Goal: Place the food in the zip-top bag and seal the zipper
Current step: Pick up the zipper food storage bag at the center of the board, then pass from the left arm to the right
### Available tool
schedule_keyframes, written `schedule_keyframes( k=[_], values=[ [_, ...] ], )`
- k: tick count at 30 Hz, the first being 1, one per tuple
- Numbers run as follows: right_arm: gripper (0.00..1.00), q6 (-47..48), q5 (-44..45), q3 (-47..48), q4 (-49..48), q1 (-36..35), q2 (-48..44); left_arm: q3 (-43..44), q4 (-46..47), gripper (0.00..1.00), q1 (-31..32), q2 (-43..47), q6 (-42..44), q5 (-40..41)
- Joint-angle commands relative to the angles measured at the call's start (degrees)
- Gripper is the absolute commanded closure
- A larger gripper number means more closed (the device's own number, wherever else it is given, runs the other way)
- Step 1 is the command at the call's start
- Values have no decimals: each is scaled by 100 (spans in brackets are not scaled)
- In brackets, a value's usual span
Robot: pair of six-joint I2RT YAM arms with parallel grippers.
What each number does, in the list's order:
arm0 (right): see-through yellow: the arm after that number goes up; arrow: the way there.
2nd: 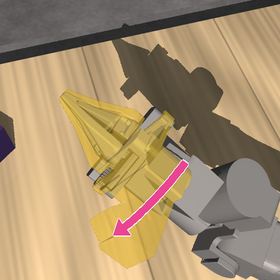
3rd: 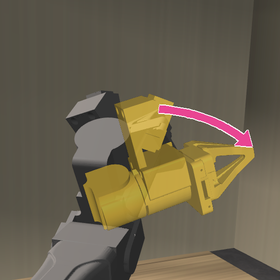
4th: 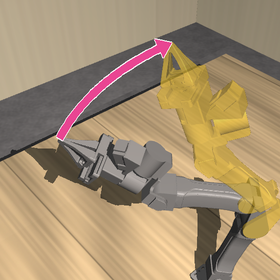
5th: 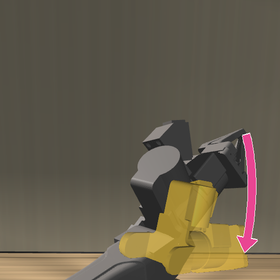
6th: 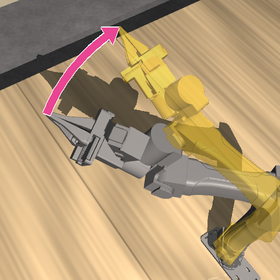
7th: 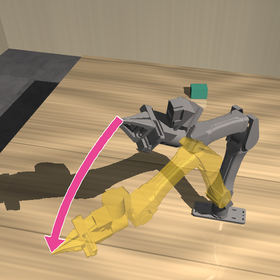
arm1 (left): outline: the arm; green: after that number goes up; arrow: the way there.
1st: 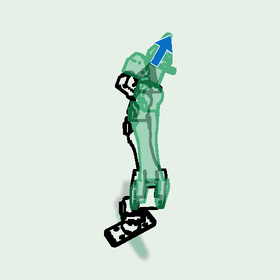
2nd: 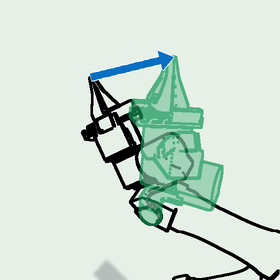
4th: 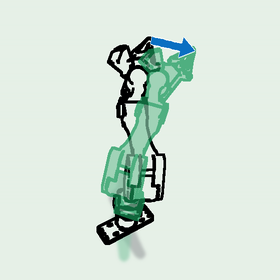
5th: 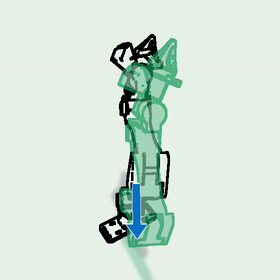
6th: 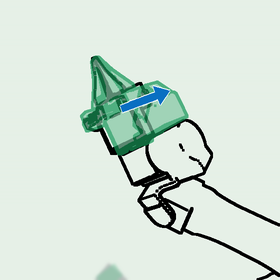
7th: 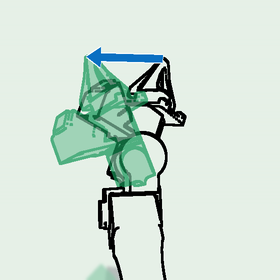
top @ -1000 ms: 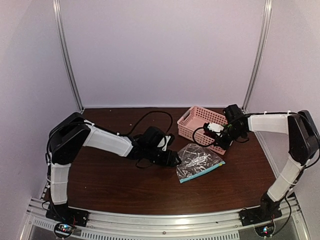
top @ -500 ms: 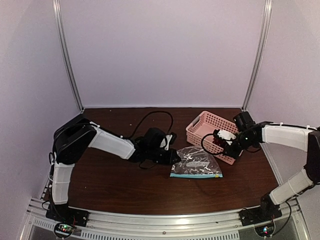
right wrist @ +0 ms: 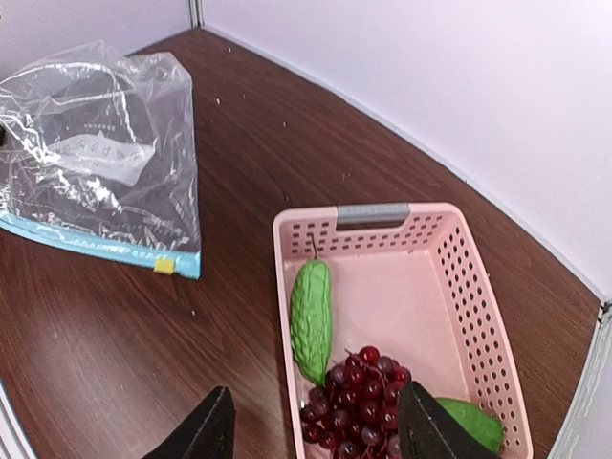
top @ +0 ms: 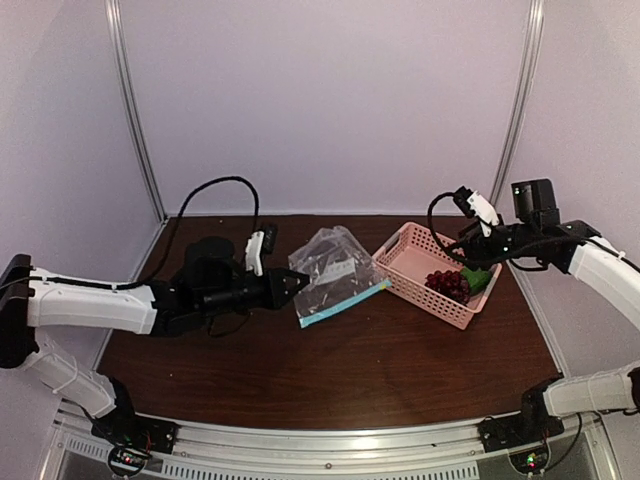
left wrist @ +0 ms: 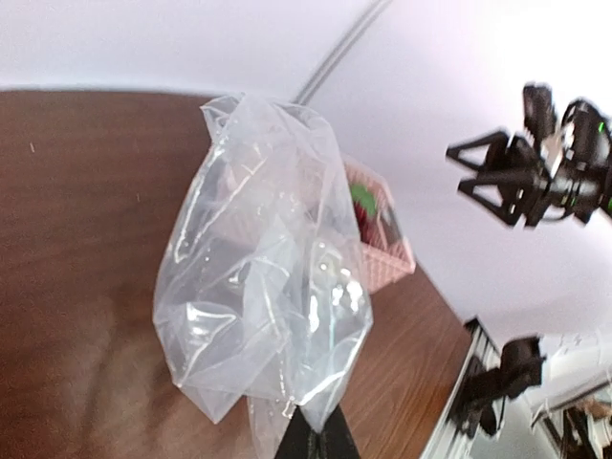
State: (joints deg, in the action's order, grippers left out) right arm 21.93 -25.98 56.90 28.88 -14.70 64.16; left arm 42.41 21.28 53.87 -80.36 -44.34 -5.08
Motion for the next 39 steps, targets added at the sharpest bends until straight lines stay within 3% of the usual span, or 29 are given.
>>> schedule_keyframes(
  k=[1, 7, 13, 18, 26, 39],
  values=[
    [41, -1090, -915, 372, -727, 30, 163, -23, 954, 100, 18, 276, -301, 1925],
    [45, -3304, -2132, 584, -2126, 24, 656, 569, 2777, 100, 18, -445, -746, 1965],
    [52, -5049, -2485, 416, -3480, 13, 1008, 852, 4697, 100, 14, -1399, -1750, 1409],
    [57, -6196, -2929, 41, -4940, -88, 1183, 1116, 5216, 100, 17, -1928, -2405, 1144],
    [65, -6375, -2878, -104, -5303, -248, 1253, 1265, 5358, 100, 27, -2115, -2767, 995],
    [65, -6869, -3150, -144, -6201, -460, 1380, 1373, 5415, 100, 91, -2253, -2864, 826]
  ],
)
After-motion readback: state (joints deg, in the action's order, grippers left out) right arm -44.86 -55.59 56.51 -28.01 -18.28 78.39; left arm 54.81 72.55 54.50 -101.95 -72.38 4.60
